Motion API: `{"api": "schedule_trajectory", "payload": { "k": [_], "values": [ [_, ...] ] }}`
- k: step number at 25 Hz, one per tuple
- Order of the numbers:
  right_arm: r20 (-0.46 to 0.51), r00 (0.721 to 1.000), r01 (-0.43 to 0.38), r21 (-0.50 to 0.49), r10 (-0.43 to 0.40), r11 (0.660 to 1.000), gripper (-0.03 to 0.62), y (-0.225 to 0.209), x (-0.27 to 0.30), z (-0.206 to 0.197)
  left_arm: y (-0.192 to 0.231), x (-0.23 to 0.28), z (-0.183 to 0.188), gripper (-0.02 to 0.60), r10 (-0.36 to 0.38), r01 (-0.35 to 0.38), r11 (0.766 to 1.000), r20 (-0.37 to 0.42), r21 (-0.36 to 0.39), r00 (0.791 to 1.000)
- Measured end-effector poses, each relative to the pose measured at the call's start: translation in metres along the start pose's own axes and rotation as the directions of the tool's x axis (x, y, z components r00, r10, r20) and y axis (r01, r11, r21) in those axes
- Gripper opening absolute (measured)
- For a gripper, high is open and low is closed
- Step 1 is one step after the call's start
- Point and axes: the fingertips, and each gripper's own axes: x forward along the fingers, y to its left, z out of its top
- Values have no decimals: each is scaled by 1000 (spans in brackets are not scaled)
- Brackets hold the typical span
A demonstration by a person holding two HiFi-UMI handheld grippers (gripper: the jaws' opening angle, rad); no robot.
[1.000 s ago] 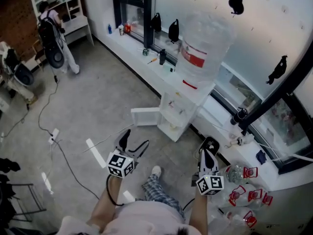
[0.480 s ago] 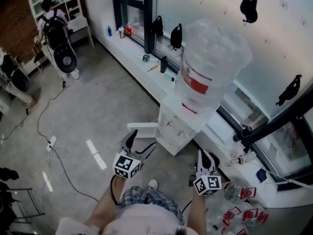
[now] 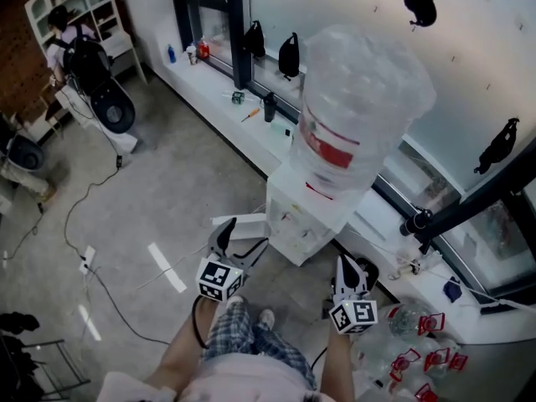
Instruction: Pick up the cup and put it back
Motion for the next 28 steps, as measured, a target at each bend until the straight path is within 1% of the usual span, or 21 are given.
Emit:
{"api": "schedule_trajectory", "payload": {
  "k": [6, 11, 15, 19, 23, 28],
  "values": [
    [-2, 998, 68, 20, -68, 998, 17, -2, 12, -10, 11, 15, -9, 390, -61, 62, 998, -38, 18, 997],
    [5, 994, 110, 29, -110, 993, 17, -1, 22, -21, 19, 24, -15, 390, -122, 126, 991, -70, 47, 990],
    [20, 991, 128, 22, -129, 991, 17, 0, 27, -32, 25, 34, -29, 390, -151, 155, 986, -71, 60, 986],
    [41, 990, 137, 9, -137, 991, 17, -11, 28, -56, 22, 48, -60, 390, -168, 172, 983, -61, 70, 984],
    [38, 991, 128, -5, -128, 992, 17, -23, 32, -99, 25, 60, -107, 390, -175, 180, 980, -62, 82, 983],
    [32, 990, 141, 1, -140, 990, 17, -47, 37, -158, 33, 80, -170, 390, -180, 187, 978, -77, 94, 981]
  ]
}}
